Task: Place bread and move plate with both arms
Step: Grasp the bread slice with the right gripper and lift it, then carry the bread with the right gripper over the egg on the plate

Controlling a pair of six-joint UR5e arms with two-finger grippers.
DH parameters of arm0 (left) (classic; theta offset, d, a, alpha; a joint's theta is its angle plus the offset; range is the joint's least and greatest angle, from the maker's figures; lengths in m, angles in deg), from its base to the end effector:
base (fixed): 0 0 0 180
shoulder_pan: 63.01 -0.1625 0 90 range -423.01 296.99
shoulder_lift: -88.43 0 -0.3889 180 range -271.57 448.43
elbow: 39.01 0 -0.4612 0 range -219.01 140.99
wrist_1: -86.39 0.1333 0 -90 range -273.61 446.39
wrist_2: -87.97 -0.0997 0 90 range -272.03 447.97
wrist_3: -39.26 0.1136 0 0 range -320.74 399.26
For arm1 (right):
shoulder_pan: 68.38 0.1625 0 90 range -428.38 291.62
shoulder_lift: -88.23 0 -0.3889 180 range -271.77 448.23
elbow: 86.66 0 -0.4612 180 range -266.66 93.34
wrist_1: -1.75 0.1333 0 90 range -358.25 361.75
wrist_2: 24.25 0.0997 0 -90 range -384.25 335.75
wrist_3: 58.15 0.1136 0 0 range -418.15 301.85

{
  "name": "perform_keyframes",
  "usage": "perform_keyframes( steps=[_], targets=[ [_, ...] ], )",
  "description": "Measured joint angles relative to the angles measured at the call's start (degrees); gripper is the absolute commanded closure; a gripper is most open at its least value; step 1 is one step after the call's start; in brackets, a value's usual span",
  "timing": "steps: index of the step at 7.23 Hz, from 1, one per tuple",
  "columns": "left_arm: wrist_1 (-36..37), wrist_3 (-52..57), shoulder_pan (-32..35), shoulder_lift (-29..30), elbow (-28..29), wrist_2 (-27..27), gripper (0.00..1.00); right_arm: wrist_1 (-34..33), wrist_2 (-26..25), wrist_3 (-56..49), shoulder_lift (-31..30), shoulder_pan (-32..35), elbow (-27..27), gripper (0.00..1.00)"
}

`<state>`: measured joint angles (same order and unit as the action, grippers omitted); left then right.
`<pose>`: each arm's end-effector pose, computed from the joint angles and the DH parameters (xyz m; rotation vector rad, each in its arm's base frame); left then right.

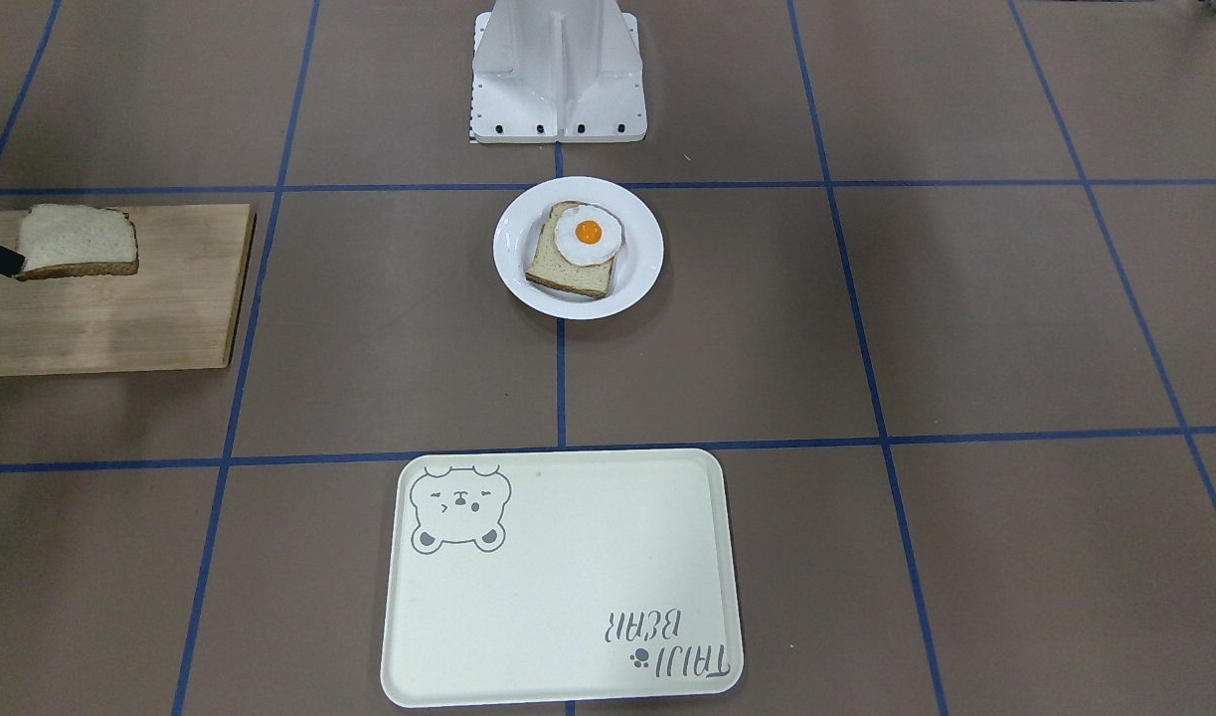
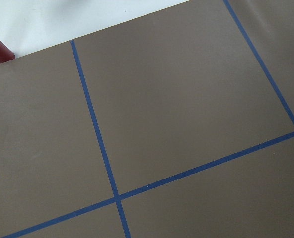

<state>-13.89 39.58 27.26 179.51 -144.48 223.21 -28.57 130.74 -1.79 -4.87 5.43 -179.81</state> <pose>-0.0553 -0.5742 0.4463 0.4475 0.7725 0.1856 -0.1192 -0.5193 0.4885 0.1361 -1.3492 -0.0001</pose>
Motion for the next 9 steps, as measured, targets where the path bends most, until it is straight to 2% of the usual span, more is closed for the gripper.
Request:
perform_keyframes(
  steps=[1,3,5,7,8,9],
  targets=[
    [0.00,-0.35,-0.02,-0.01,0.00,0.11,0.02,-0.17,-1.47,6.89,3.23,-0.87,-0.23,1.00],
    [0.00,-0.90,-0.07,0.03,0.17,0.21,0.02,-0.06,-10.75,21.52,9.39,-8.11,-2.06,1.00],
    [0.02,-1.00,-0.08,0.01,0.41,0.28,0.02,-0.52,-24.06,34.86,13.71,-18.68,-5.64,1.00],
    [0.02,-1.02,-0.09,0.02,0.50,0.29,0.02,-1.30,-37.75,43.36,15.85,-29.70,-8.51,1.00],
    [0.02,-1.02,-0.11,0.00,0.60,0.29,0.02,-4.64,-44.46,46.77,17.96,-35.14,-10.38,1.00],
    [0.06,-1.02,-0.15,0.01,0.80,0.29,0.02,-10.67,-50.68,49.03,20.19,-40.46,-13.25,1.00]
  ],
)
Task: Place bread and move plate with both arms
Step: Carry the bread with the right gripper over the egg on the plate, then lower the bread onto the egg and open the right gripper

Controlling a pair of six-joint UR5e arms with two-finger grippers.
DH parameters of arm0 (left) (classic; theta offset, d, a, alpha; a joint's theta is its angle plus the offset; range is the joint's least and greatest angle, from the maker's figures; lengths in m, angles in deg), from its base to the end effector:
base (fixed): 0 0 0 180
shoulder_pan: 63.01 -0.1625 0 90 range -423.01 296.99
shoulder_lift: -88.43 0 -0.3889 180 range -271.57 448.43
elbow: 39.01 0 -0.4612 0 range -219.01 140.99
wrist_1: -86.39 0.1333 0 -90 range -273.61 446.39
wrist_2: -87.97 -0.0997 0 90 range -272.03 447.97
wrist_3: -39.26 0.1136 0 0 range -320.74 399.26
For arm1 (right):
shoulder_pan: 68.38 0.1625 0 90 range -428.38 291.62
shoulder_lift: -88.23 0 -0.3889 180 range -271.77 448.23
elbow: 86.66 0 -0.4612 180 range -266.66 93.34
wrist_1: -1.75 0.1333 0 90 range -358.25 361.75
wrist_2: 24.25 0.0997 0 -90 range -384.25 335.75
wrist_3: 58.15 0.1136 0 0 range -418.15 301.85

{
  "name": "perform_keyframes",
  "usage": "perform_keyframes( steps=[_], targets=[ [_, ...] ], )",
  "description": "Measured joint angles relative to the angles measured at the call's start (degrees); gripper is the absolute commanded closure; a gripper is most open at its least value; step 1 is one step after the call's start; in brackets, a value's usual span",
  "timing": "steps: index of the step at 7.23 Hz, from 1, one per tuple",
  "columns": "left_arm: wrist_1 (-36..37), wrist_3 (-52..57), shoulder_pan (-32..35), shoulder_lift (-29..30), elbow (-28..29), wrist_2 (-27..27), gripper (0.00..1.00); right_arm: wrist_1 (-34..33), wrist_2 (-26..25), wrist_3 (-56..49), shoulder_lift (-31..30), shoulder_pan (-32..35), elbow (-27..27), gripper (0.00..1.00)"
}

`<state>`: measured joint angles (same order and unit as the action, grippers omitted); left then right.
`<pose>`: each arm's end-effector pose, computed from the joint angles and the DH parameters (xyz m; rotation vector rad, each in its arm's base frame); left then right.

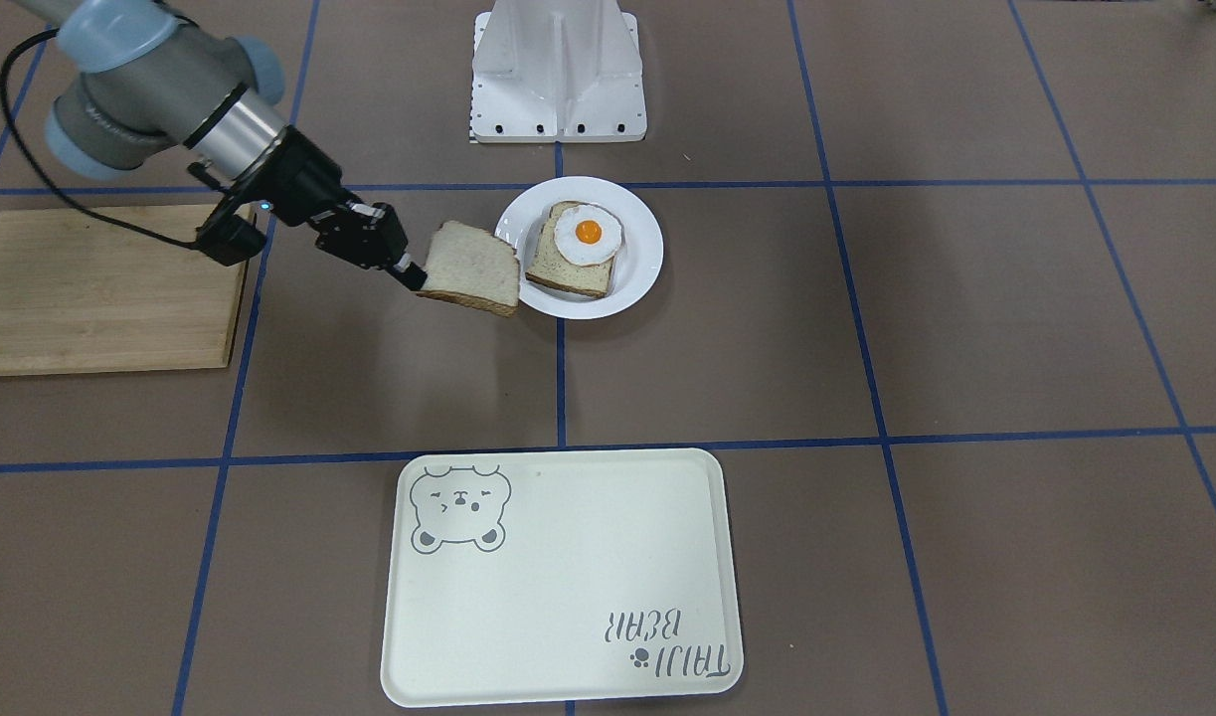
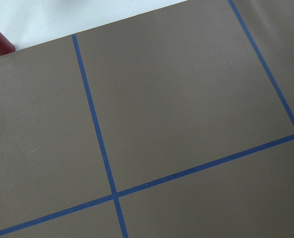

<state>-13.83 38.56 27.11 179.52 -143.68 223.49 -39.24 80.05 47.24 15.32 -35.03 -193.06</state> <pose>-0.0535 -0.5756 0.4539 0.4251 0.7825 0.1667 -0.4609 -0.4293 0.1953 0.0215 -1.4644 0.5165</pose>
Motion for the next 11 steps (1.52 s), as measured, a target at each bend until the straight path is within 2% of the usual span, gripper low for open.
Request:
perform_keyframes(
  steps=[2,3,6,10,11],
  targets=[
    [-0.03,0.06,-0.08,0.19,0.82,0.06,0.02,-8.74,-11.51,1.59,3.58,-9.71,-2.46,1.00],
    [-0.07,0.08,-0.10,0.27,1.06,0.08,0.02,-11.67,-14.97,1.73,5.30,-12.55,-2.04,1.00],
    [-0.12,0.09,-0.11,0.25,1.17,0.09,0.02,-13.73,-18.17,1.28,6.27,-16.14,0.98,1.00],
    [-0.10,0.13,-0.12,0.24,1.25,0.09,0.02,-13.80,-18.72,-3.74,5.99,-16.92,3.00,1.00],
    [-0.10,0.15,-0.12,0.24,1.27,0.09,0.02,-13.88,-18.78,-4.56,6.02,-17.04,3.23,0.67]
  ],
)
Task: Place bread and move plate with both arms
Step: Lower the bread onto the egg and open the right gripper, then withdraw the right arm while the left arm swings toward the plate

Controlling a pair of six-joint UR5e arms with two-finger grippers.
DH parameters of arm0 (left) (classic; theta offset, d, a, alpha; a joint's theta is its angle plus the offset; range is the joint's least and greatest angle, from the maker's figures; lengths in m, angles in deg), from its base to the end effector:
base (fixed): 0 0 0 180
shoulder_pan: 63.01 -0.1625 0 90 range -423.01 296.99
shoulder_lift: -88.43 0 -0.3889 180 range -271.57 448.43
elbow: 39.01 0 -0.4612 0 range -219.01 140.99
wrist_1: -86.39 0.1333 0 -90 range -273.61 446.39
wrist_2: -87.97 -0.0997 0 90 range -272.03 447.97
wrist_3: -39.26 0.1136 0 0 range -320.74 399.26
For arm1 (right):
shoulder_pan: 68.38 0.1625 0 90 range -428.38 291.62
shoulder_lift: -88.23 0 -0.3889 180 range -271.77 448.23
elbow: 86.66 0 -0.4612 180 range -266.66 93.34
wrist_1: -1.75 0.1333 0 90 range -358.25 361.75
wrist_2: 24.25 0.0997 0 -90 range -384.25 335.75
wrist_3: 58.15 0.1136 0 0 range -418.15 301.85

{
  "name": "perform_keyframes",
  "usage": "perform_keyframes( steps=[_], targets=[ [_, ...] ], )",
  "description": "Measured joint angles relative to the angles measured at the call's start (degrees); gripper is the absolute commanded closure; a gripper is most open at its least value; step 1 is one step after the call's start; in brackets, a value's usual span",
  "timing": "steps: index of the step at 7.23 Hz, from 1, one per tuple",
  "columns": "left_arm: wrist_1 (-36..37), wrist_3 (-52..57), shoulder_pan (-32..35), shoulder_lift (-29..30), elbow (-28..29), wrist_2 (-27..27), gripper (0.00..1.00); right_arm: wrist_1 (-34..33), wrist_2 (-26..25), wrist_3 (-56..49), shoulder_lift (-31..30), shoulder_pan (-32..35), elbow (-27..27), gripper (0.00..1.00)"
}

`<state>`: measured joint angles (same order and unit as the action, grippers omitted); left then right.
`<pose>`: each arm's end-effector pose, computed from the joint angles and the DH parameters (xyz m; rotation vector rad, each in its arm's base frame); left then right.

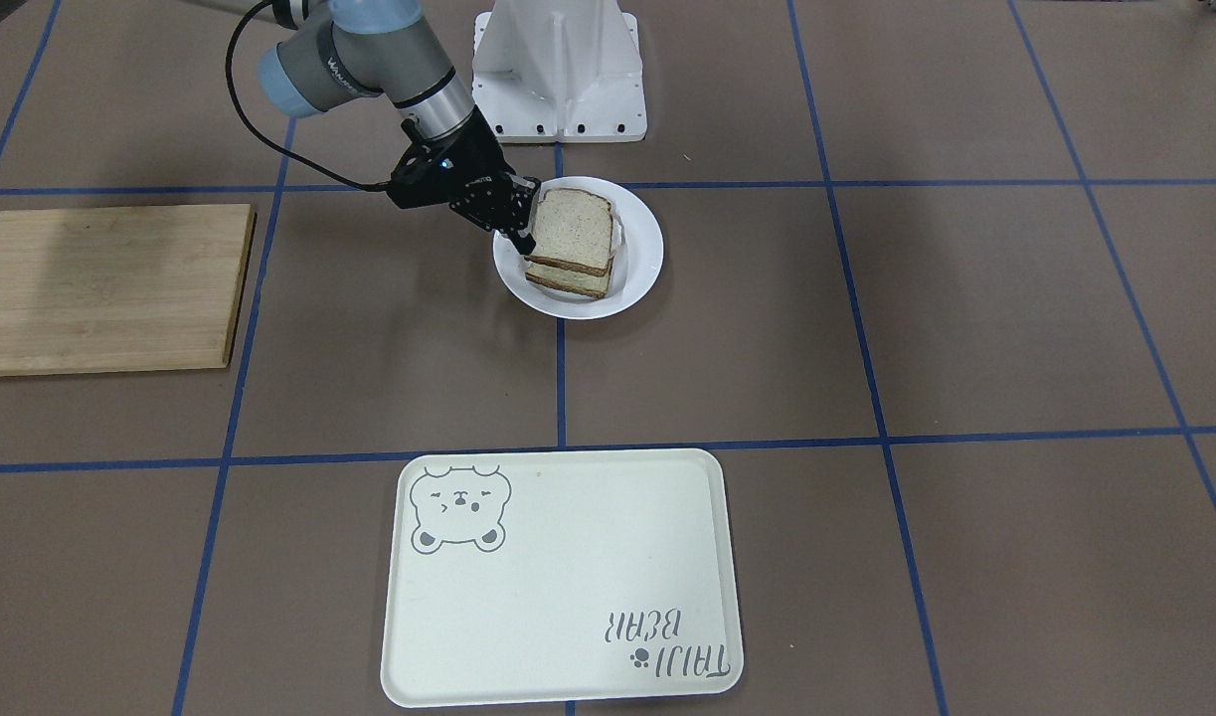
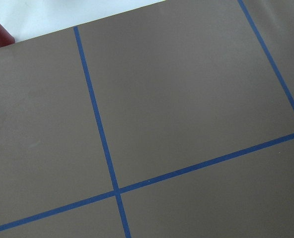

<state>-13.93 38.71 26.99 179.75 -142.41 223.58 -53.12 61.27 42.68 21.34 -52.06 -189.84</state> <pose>-0.0521 -0.5790 0.4639 0.4097 0.7849 0.1649 -0.5968 -0.3229 0.1888 0.1287 -1.2540 0.4589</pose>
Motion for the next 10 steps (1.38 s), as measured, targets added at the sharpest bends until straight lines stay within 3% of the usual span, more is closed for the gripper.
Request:
perform_keyframes(
  steps=[1,2,4,5,8,10],
  targets=[
    [-0.03,0.01,0.00,-0.03,-0.02,0.00,0.02,-0.09,-0.08,-0.27,0.14,-0.08,0.36,0.26],
    [-0.04,0.02,0.00,-0.09,-0.06,0.02,0.02,-0.23,-0.14,-0.36,0.26,-0.04,0.60,0.00],
    [-0.05,0.01,0.00,-0.12,-0.07,0.06,0.01,-2.36,0.83,-1.77,0.56,1.71,-0.13,0.00],
    [-0.03,-0.03,0.00,-0.15,-0.07,0.03,0.01,-5.14,3.65,-3.76,0.80,4.61,-1.66,0.00],
    [-0.93,-0.19,-1.30,0.74,-0.57,0.14,0.02,-16.76,23.07,-16.96,0.55,22.46,-4.90,0.00],
    [-8.05,-10.35,-7.41,2.60,-0.82,0.04,0.02,-28.91,30.72,-37.24,-0.27,34.07,-4.17,0.00]
  ],
)
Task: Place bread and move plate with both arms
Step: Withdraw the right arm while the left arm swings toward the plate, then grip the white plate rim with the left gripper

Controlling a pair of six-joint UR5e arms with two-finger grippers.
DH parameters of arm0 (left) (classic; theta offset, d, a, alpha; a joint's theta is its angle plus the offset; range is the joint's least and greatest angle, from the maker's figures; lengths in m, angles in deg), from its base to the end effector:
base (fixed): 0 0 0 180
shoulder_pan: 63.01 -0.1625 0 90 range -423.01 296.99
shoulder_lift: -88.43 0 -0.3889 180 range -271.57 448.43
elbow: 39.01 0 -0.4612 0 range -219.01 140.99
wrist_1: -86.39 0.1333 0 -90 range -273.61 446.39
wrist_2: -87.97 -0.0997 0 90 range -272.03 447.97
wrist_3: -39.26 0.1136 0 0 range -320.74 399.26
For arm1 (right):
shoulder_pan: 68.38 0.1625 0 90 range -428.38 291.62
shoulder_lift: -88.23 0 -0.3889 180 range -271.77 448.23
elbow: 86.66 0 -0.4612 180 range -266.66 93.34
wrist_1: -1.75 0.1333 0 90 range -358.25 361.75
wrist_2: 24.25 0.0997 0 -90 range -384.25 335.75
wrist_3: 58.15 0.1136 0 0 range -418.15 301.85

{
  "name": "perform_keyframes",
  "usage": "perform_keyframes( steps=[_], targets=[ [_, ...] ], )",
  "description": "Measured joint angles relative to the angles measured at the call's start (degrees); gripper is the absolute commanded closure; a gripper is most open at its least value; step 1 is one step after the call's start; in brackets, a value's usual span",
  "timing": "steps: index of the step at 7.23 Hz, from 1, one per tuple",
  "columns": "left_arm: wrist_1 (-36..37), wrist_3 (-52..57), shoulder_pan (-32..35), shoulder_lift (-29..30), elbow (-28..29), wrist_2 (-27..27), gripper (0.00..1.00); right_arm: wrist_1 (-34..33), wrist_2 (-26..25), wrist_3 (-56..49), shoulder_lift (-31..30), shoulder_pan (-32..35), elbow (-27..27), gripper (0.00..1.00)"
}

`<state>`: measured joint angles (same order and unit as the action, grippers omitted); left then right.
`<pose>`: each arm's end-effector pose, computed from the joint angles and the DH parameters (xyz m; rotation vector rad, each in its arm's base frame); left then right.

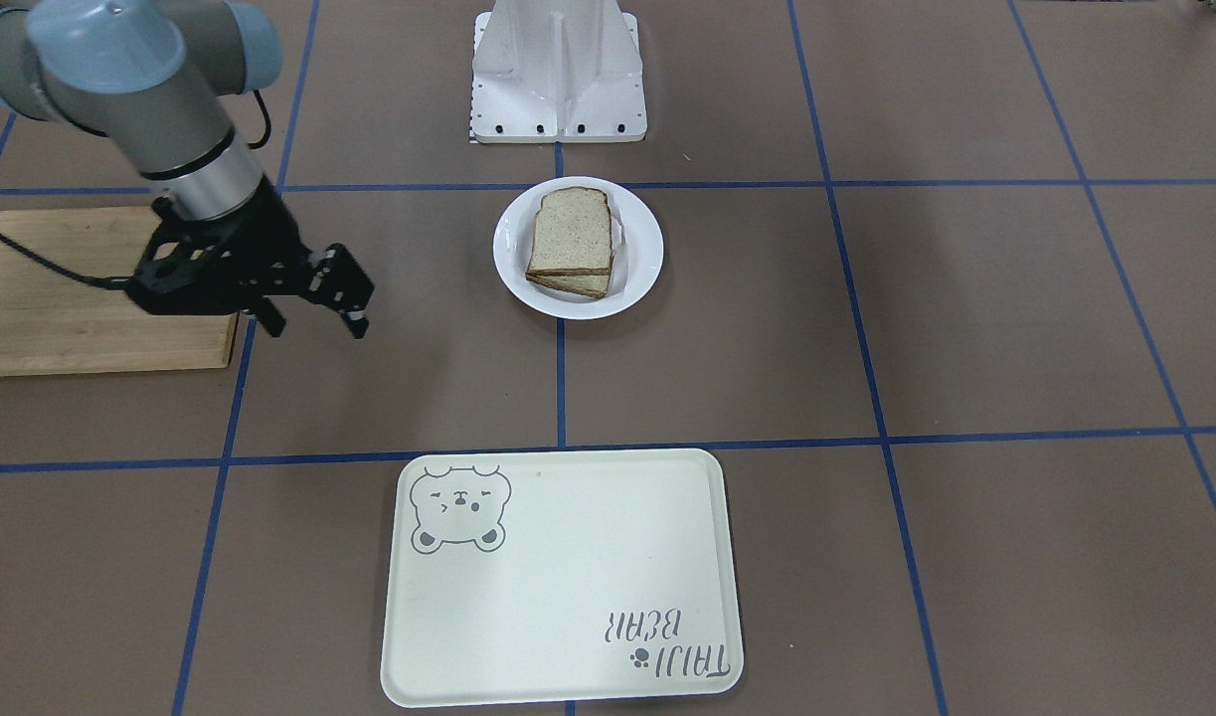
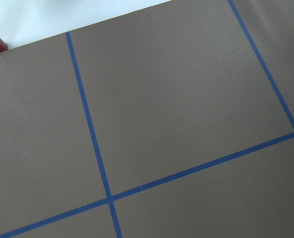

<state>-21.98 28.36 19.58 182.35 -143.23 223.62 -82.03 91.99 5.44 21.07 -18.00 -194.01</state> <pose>0.0247 -0.5940 0.4114 0.4721 0.8541 0.1977 -0.3478 -0.5504 0.2213 0.1552 -0.8924 0.2040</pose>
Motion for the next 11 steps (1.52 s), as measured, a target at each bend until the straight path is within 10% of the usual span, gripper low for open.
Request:
perform_keyframes(
  steps=[6,11],
  targets=[
    [-29.64,-52.42,-23.34,1.62,0.68,-0.45,0.02,-11.30,14.70,-61.62,-19.04,29.91,4.74,0.00],
    [-46.87,-74.86,-45.04,3.82,3.03,-15.09,0.03,-11.05,14.16,-72.14,-29.43,38.27,4.70,0.00]
  ],
)
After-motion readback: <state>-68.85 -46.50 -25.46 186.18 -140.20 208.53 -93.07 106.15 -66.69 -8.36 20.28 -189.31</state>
